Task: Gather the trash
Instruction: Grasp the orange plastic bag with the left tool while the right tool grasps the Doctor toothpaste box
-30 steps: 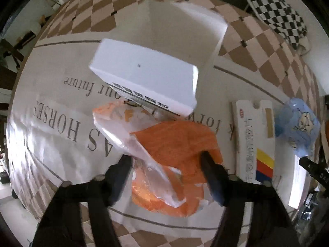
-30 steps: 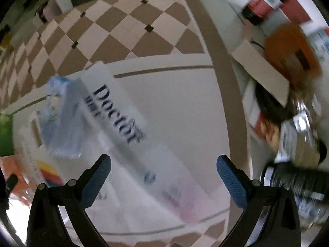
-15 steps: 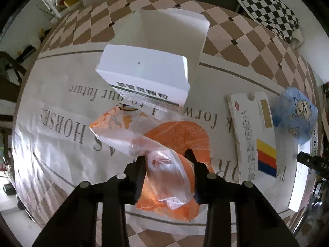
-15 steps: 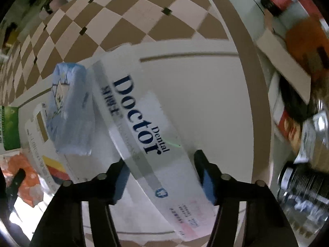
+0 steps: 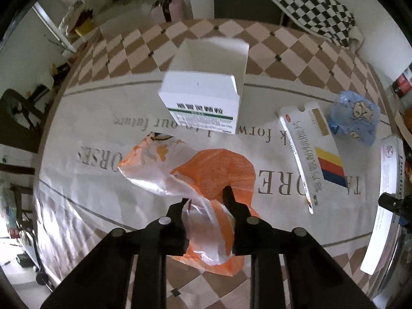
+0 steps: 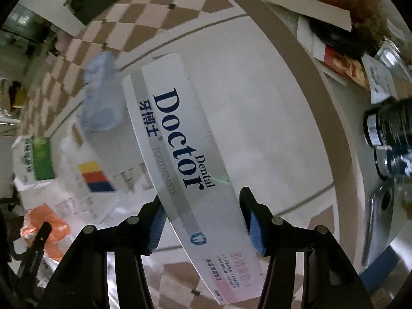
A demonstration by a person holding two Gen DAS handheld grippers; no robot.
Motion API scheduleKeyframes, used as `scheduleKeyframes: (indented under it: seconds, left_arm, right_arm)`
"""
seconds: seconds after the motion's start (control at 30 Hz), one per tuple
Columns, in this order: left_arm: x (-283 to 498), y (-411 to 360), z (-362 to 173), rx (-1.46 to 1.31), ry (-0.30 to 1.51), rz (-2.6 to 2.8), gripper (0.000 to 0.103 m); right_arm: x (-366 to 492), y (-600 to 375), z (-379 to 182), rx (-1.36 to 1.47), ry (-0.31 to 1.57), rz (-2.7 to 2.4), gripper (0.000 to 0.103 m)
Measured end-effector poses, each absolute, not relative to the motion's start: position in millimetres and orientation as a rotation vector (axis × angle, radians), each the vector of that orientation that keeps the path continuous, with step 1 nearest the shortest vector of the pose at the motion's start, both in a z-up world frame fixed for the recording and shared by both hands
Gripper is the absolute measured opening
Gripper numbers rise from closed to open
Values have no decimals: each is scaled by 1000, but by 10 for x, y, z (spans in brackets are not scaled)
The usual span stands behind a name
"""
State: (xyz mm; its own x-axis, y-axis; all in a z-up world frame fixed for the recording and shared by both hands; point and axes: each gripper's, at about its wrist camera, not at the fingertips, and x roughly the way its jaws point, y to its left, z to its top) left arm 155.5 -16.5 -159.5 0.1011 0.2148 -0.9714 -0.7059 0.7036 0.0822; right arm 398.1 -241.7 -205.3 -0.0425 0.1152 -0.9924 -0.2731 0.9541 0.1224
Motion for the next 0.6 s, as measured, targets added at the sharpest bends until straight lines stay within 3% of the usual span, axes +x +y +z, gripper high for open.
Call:
scheduleKeyframes:
  seconds: [0.3,0.6]
  left_arm:
    - [1154,-301,-1151,-404,1216,681,17]
    - [149,-522,-746,-364,1132,627,17]
  right_arm:
    - [3228,-2192,-1429,-129,1465,446,57]
    - [1946,-2224,-1052,-82,1393,510,56]
